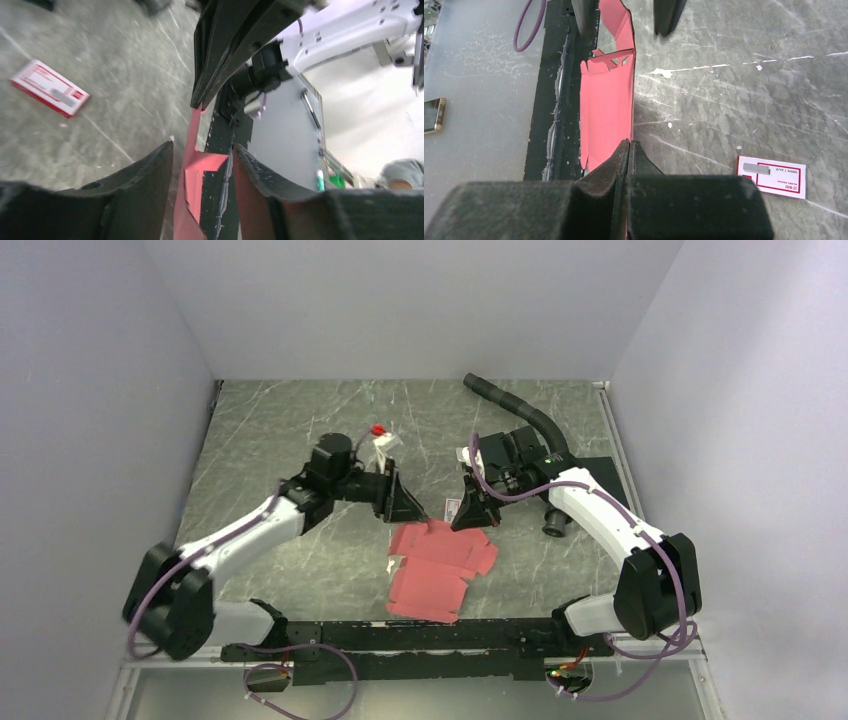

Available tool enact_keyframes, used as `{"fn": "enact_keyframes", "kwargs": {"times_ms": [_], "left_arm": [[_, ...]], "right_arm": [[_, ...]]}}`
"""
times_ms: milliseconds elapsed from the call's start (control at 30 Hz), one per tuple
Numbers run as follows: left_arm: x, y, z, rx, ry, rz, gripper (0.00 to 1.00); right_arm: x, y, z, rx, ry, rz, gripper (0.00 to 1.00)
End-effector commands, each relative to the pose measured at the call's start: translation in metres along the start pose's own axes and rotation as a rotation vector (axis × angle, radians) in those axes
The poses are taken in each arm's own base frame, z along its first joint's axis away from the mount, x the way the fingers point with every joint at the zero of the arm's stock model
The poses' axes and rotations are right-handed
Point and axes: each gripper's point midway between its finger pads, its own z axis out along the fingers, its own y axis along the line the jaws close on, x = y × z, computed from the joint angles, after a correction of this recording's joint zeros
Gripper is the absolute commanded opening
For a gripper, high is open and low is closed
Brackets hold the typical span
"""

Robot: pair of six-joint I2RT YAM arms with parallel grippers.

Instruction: Fold the paper box

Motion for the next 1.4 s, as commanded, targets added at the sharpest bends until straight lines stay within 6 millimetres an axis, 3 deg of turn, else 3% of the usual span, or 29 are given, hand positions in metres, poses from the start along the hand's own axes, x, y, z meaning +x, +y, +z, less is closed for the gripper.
{"fn": "enact_keyframes", "kwargs": {"times_ms": [0,167,233,467,733,1033,1367], "left_arm": [[-0.046,-0.022,-0.051,-0.162,-0.23,0.168,0.56],[-0.027,-0.011,-0.104,-0.413,-0.458,0.178,0.94],[-0.014,-0.015,-0.113,-0.407,-0.54,0.169,0.97],[0.016,0.001,-0.108,-0.354,-0.61,0.084,0.86],[0.021,0.021,-0.068,-0.199,-0.524,0.102,0.79],[0.008,0.002,-0.046,-0.033,-0.458,0.17,0.8],[0.023,-0.008,-0.042,0.006,-0.411,0.156,0.8]], "right_arm": [[-0.026,0.007,-0.011,-0.002,-0.062,-0.105,0.0],[-0.035,0.011,-0.026,0.016,-0.088,-0.135,0.0],[-0.041,0.014,-0.035,0.024,-0.119,-0.144,0.0],[-0.056,0.019,-0.065,0.084,-0.195,-0.179,0.0],[-0.059,0.021,-0.069,0.085,-0.225,-0.168,0.0],[-0.057,0.019,-0.068,0.086,-0.227,-0.158,0.0],[-0.058,0.018,-0.067,0.072,-0.242,-0.14,0.0]]}}
